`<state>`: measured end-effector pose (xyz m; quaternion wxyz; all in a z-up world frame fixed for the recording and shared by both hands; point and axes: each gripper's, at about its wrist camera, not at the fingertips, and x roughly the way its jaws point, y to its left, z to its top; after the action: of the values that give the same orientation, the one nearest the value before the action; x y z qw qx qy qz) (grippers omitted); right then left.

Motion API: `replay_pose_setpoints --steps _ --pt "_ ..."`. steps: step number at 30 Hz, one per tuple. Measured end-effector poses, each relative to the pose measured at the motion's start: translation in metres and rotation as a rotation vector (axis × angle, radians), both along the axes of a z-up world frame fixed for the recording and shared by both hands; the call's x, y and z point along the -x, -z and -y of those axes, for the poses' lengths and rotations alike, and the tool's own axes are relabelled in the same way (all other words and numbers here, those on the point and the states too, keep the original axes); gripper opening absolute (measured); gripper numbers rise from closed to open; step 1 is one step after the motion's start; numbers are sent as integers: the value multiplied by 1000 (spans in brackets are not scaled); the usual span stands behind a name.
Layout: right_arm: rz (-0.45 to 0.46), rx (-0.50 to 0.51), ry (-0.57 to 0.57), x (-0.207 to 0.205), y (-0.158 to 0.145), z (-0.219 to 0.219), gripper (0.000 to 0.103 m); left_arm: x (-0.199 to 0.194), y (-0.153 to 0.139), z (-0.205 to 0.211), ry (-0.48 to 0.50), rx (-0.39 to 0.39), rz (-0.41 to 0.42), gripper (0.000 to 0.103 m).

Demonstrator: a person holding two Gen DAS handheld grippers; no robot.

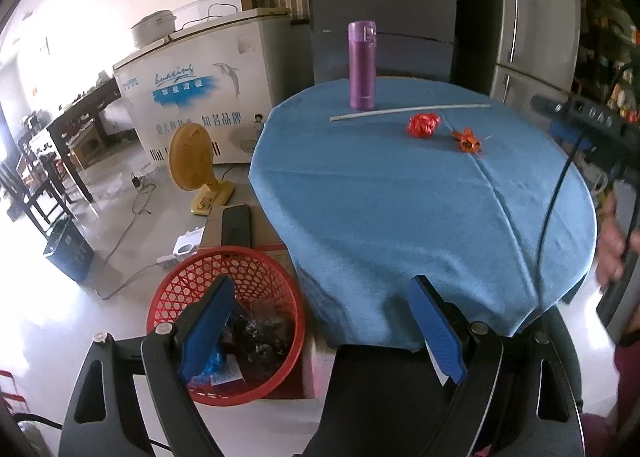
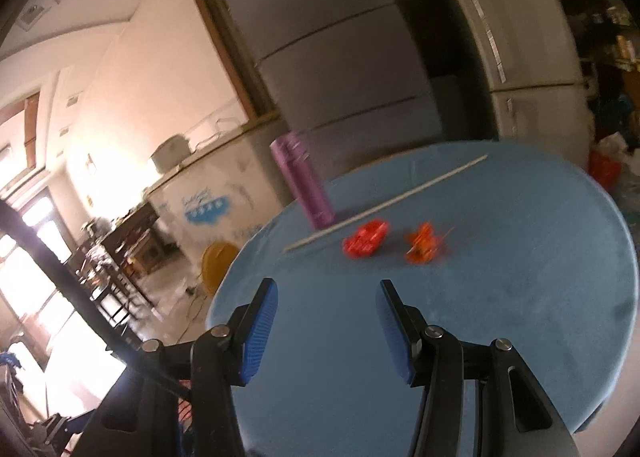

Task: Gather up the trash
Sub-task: 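Move both tools over the table toward the red and orange bags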

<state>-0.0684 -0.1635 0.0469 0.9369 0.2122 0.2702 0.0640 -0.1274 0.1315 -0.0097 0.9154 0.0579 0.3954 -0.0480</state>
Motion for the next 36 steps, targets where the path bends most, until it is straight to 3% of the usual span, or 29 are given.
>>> replay_pose_setpoints --steps 5,10,21,27,32,36 --pt "-25 -8 52 -20 10 33 55 -12 9 -5 -33 -5 -36 89" --pt "-106 -35 67 -45 35 62 55 -38 22 1 -50 -26 -96 89" --pt "-284 -100 25 -135 95 105 55 -119 17 57 12 -82 -137 89" --pt "-359 -178 8 -192 124 109 55 -182 8 96 52 -120 -114 89" --pt "-428 -156 -14 -230 141 92 55 -235 11 119 64 -105 -122 89" --pt "-497 -65 -20 -251 155 78 40 -276 17 138 79 -70 -131 89"
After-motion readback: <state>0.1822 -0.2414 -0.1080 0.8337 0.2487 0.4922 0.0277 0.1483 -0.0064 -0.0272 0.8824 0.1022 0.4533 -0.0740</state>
